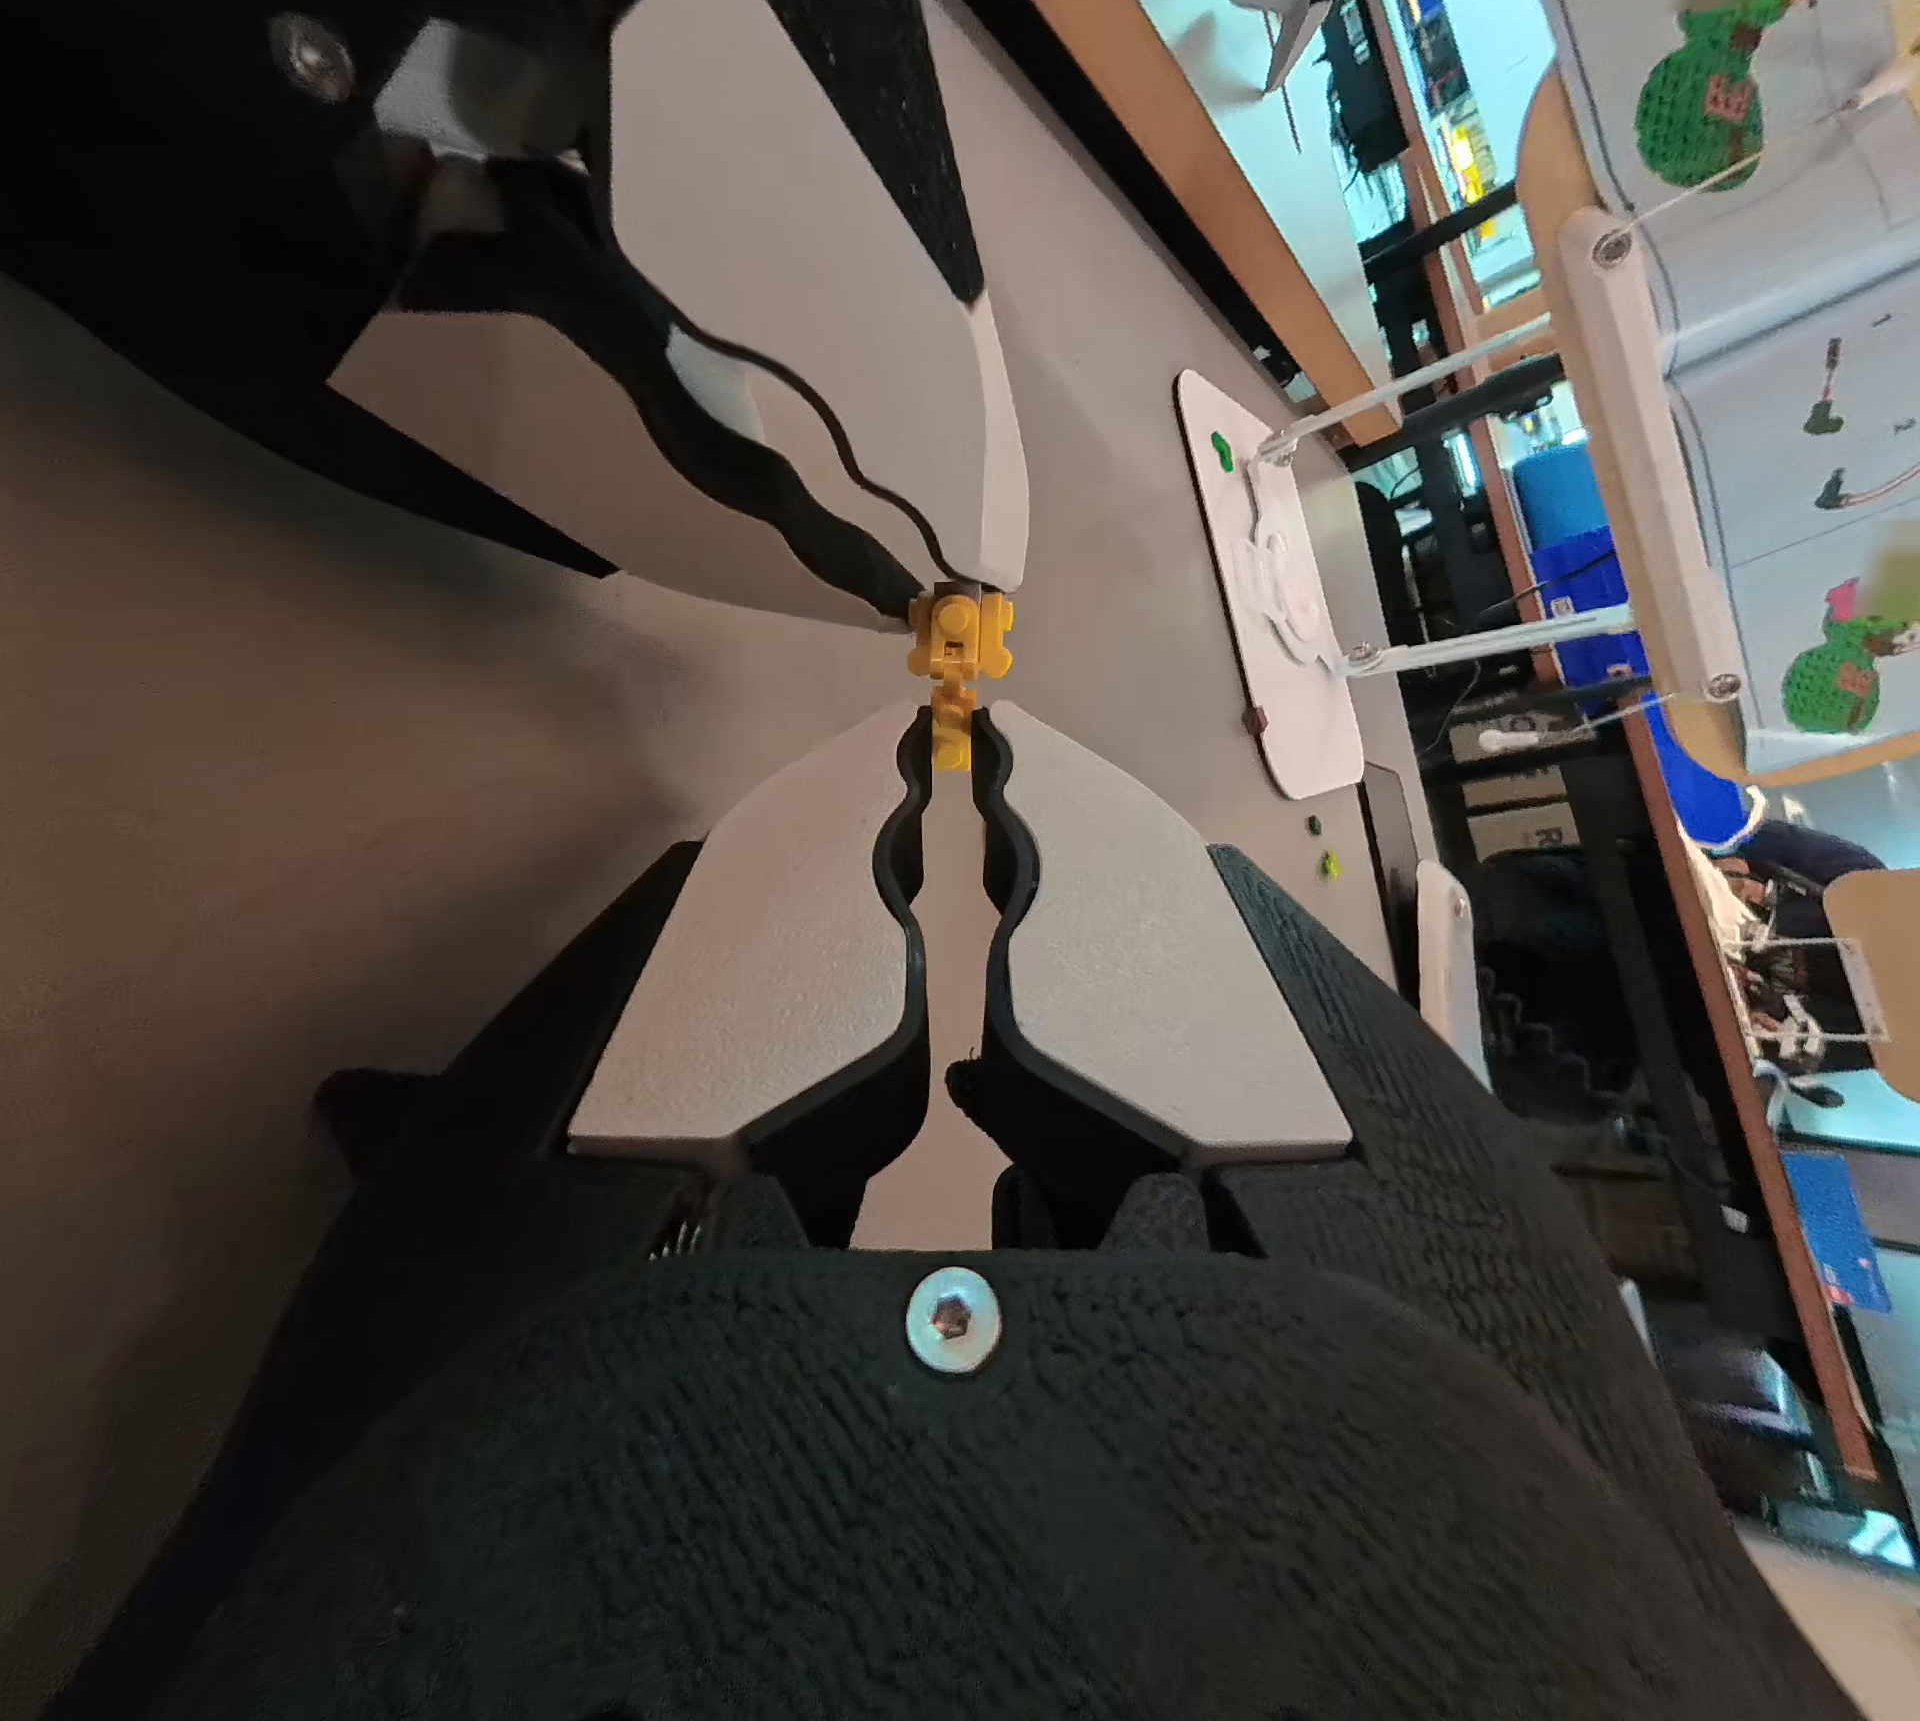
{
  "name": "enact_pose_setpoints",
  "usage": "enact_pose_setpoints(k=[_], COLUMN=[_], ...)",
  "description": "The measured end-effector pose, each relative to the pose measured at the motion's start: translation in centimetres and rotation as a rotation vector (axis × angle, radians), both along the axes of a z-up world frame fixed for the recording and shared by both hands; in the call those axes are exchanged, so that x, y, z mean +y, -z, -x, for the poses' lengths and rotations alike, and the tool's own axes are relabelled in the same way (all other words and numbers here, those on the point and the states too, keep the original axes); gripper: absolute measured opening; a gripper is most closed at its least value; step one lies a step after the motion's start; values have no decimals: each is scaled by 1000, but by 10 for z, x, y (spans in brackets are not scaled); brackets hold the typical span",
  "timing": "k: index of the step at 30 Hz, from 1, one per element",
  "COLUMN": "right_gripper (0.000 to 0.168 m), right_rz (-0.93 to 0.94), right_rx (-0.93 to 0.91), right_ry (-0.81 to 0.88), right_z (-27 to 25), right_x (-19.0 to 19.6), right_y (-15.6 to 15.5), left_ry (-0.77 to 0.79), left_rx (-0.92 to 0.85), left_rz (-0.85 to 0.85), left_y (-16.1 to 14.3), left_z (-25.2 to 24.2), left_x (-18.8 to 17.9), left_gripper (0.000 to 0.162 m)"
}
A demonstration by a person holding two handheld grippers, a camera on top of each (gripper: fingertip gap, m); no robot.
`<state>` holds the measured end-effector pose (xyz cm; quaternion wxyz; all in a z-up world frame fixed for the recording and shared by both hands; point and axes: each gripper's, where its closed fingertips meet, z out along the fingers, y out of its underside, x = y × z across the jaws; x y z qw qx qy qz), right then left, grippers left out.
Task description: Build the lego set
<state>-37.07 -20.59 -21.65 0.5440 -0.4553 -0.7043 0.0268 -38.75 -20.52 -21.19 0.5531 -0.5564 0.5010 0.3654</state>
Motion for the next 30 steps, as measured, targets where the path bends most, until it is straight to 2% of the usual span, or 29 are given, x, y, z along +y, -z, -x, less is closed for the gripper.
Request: enact_pose_setpoints(k=[5,6,9,11,18,22,26,28,30], right_gripper=[5,5,5,5,5,5,5,5,5], right_rz=[35,43,69,54,77,65,96,132,201], right_rx=[-21,-16,37,16,1,5,25,42,72], right_ry=[56,50,39,66,50,20,-27,-78,-168], right_z=[-1,-1,2,-1,-1,-1,0,1,2], right_x=[3,2,-1,5,4,-1,-9,-15,-29], right_y=[5,4,-4,0,5,1,-4,-7,-12], left_ry=[-54,-64,-43,-16,-23,-39,-11,84,242], left_rx=[54,56,61,15,26,-40,-236,-472,-746], left_rz=[7,18,38,54,82,136,233,316,408], left_y=[4,6,9,9,16,14,7,0,-16], left_z=[2,4,1,-4,-2,10,18,8,-8], left_x=[5,5,4,4,5,2,-8,-15,-26], left_gripper=[12,0,0,0,0,7,14,43,57])
